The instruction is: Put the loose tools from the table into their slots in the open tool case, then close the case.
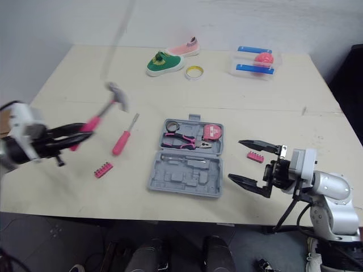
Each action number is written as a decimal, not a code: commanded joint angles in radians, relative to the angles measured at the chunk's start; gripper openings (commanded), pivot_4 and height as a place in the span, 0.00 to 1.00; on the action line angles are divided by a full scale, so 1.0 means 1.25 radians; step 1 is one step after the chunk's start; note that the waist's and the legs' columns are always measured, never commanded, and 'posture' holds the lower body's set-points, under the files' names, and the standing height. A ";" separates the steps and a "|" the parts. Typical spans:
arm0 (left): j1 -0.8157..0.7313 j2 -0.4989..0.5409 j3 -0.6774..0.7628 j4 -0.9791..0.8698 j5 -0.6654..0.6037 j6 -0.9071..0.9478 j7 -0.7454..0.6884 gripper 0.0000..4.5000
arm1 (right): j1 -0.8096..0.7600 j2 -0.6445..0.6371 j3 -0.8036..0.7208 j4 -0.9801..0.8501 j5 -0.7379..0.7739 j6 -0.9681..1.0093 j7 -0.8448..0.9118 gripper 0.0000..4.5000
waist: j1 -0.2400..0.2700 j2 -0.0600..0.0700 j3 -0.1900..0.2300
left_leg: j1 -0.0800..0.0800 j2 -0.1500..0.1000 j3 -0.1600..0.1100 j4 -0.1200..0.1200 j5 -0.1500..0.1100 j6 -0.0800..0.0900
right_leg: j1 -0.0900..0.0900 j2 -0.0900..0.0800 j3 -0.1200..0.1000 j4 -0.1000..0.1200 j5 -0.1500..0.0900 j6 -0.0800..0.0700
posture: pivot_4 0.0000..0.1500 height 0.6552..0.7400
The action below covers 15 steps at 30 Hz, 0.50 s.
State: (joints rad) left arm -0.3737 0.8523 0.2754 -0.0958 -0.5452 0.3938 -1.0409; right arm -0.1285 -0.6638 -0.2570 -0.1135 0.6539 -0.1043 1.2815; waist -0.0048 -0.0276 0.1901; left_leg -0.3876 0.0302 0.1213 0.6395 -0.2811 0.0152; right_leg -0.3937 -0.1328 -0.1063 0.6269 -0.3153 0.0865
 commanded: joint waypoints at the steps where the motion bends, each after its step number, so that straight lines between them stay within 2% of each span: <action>1: -0.078 0.005 -0.135 -0.049 0.051 -0.020 -0.061 0.11 | -0.009 -0.030 -0.041 0.019 0.005 -0.010 0.019 1.00 | 0.002 0.001 0.000 | 0.000 0.001 0.000 0.002 0.000 0.000 | 0.000 0.001 0.000 0.001 0.000 0.000 | 1.00 1.00; 6: -0.195 -0.066 -0.362 -0.080 0.158 0.022 -0.075 0.11 | 0.013 -0.069 -0.045 0.023 0.012 0.010 0.066 1.00 | 0.003 0.002 0.001 | 0.000 0.001 0.003 0.006 -0.002 0.002 | 0.000 0.003 -0.001 0.002 0.001 0.001 | 1.00 1.00; 8: -0.215 -0.085 -0.418 -0.094 0.188 0.043 -0.076 0.11 | 0.021 -0.073 -0.050 0.022 0.014 0.020 0.064 1.00 | 0.002 0.002 0.001 | -0.001 0.000 0.003 0.007 -0.002 0.003 | 0.000 0.004 -0.001 0.001 0.001 0.002 | 1.00 1.00; 11: -0.257 -0.146 -0.496 -0.095 0.247 0.107 -0.021 0.11 | 0.045 -0.069 -0.068 0.016 0.014 0.018 0.054 1.00 | 0.005 0.002 0.001 | -0.001 0.000 0.004 0.008 -0.002 0.004 | 0.000 0.004 -0.001 0.001 0.002 0.003 | 1.00 1.00; 15: -0.285 -0.167 -0.574 -0.071 0.331 0.125 -0.014 0.11 | 0.104 -0.065 -0.087 -0.013 0.010 0.019 0.041 1.00 | 0.013 0.002 0.001 | -0.002 0.000 0.003 0.010 -0.002 0.005 | 0.001 0.004 -0.001 0.001 0.002 0.004 | 1.00 1.00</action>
State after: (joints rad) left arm -0.7045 0.6472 -0.4364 -0.1790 -0.1583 0.5341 -1.0692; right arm -0.0132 -0.7425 -0.3279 -0.0866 0.6507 -0.0807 1.3431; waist 0.0116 -0.0249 0.1915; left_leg -0.3898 0.0295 0.1248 0.6518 -0.2839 0.0217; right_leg -0.3924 -0.1286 -0.1069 0.6277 -0.3129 0.0912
